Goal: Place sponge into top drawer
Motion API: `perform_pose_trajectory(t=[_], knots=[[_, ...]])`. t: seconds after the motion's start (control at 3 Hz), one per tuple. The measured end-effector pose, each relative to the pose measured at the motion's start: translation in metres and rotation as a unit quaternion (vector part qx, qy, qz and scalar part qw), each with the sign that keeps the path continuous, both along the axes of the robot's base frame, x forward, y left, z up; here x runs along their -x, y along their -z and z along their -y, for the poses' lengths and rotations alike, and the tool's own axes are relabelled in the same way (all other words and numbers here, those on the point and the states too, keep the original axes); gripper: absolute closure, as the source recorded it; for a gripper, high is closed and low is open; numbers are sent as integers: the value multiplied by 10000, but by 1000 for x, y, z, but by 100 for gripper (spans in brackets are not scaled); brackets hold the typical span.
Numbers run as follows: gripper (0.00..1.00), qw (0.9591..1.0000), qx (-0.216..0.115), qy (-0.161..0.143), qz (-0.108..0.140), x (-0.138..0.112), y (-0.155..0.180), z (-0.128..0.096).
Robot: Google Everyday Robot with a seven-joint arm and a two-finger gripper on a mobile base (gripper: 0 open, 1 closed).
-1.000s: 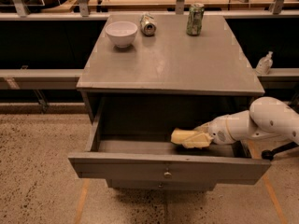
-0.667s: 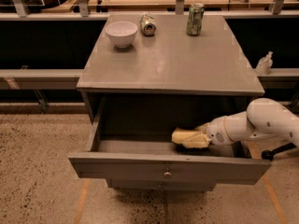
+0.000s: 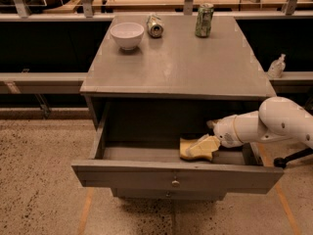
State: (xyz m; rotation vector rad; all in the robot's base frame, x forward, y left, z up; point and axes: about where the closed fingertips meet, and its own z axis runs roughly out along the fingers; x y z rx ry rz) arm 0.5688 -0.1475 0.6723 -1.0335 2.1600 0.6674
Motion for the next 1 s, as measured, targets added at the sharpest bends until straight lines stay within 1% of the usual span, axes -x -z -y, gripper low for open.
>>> perform_pose_trajectory(t=[0.33, 0.67, 1.0], knots=[[37, 9996, -99, 21, 258, -3, -28, -2], [60, 9988, -228, 72, 430, 9, -61, -3], [83, 9972, -333, 99, 663, 19, -110, -7]])
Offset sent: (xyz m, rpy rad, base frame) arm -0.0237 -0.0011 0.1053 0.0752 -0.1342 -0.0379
